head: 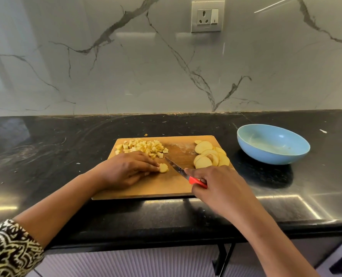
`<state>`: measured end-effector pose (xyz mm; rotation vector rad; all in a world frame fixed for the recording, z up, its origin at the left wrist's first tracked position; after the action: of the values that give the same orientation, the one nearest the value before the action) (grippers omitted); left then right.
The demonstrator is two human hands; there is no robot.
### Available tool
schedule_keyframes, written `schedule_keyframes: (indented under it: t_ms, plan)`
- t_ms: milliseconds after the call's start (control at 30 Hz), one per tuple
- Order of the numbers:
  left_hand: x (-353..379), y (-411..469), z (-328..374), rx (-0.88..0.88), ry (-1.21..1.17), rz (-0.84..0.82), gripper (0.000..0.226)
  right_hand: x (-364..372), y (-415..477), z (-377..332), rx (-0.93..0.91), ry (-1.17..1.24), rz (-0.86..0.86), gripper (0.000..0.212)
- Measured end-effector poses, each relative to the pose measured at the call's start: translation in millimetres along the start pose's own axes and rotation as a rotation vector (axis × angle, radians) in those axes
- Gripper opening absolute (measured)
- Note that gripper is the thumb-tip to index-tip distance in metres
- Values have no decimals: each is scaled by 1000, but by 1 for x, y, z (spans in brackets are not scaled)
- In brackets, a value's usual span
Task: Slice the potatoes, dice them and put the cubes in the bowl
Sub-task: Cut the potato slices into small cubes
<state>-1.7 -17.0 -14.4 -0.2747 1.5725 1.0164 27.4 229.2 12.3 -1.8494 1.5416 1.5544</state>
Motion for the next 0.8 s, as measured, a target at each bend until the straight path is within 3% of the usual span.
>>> schedule_keyframes:
  t_ms: [433, 633, 800]
  plan:
    - [-1, -1, 4, 48, 85, -49, 44, 6, 26, -30, -196, -260, -111, 32]
    - [-4, 2, 13, 163, 207, -23, 44, -5, 14, -21, -207, -248, -192, 34]
    - [-3, 1, 13, 150, 248, -37, 45, -23, 1, -16, -195, -250, -179, 38]
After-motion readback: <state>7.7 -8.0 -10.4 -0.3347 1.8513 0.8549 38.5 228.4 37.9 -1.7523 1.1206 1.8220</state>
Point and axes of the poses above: each hand's wrist, its own y-axis towards the middle knuckle, its own x-axis out of the palm, z = x × y, the point moved 3 cm from there along y, towards the middle knuckle, and after that the axes turned 9 degrees about z, right-handed, at the moved point
